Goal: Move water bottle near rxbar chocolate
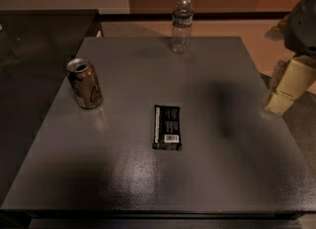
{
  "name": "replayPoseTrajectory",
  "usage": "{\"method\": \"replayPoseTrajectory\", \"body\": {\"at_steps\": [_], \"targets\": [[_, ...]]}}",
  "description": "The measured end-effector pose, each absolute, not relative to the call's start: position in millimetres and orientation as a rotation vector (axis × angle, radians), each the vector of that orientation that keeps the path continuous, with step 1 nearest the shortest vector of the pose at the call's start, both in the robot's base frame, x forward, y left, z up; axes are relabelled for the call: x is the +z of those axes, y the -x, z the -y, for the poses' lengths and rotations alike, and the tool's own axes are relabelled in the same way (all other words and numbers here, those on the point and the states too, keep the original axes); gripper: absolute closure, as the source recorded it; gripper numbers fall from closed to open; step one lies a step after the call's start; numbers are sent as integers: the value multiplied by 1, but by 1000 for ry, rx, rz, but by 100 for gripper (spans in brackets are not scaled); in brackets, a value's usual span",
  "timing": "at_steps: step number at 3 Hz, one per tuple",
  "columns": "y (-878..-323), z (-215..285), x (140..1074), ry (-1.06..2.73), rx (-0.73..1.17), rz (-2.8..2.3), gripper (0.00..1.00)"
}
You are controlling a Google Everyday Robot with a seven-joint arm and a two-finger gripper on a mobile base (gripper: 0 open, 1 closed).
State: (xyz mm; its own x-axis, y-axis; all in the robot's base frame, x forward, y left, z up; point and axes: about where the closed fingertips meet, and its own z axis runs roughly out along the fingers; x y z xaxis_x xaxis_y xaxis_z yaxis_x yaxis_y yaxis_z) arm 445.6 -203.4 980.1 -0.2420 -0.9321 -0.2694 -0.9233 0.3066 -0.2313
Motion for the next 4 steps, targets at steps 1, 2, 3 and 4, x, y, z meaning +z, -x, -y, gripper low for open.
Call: {"method": "replayPoseTrajectory", "body": {"at_steps": [1, 2, 3, 4], "targets": [[-476, 188, 971, 1558, 27, -2234, 0], [-518, 173, 948, 1429, 79, -2243, 0], [-563, 162, 933, 1288, 79, -2226, 0], [-610, 156, 929, 1151, 99, -2187, 0]]}}
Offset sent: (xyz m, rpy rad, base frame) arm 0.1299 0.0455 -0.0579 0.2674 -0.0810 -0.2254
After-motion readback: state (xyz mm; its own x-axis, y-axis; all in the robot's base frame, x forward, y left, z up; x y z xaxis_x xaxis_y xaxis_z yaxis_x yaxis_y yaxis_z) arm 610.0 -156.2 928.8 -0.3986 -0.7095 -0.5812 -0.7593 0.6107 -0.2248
